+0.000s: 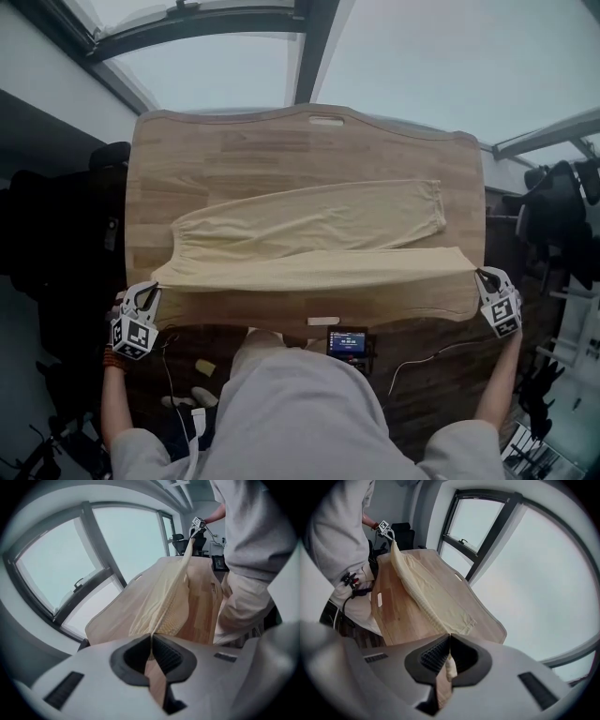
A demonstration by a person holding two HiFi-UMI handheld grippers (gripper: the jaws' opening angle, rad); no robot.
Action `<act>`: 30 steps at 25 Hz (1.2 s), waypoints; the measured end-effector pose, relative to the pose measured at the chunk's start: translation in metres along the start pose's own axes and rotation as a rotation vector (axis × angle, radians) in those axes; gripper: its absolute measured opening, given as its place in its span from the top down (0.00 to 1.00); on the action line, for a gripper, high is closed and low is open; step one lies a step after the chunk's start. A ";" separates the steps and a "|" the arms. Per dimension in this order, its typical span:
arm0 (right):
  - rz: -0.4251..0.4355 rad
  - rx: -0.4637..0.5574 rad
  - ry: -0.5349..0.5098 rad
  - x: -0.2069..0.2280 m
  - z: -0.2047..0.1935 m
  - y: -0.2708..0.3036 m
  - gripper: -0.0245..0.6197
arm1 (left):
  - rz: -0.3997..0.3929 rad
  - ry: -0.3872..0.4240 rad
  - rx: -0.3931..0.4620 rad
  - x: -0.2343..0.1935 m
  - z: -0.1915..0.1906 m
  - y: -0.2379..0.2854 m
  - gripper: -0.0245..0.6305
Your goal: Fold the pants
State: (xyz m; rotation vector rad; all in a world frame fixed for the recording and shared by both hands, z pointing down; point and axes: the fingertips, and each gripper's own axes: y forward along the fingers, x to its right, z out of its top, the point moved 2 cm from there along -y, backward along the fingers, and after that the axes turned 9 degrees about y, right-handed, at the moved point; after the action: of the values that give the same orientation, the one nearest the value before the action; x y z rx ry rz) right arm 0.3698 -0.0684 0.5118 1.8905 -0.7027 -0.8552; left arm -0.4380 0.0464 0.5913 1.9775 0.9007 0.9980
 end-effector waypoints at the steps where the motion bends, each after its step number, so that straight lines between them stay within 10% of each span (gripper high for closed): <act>1: 0.019 0.005 -0.003 0.002 0.003 0.001 0.95 | -0.006 -0.010 -0.011 0.002 -0.002 0.000 0.93; 14: 0.238 -0.112 -0.050 0.085 0.050 0.152 0.95 | -0.133 -0.189 -0.147 -0.056 -0.022 0.127 0.93; 25: 0.271 -0.241 -0.071 0.132 0.108 0.304 0.95 | -0.197 -0.263 -0.296 -0.091 -0.044 0.212 0.93; 30: 0.211 -0.303 0.005 0.131 0.092 0.342 0.94 | -0.098 -0.339 -0.365 -0.102 -0.049 0.233 0.91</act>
State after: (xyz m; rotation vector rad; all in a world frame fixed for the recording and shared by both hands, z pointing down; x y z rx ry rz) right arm 0.3341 -0.3567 0.7534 1.5202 -0.7114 -0.7739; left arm -0.4664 -0.1362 0.7720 1.7050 0.5748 0.6856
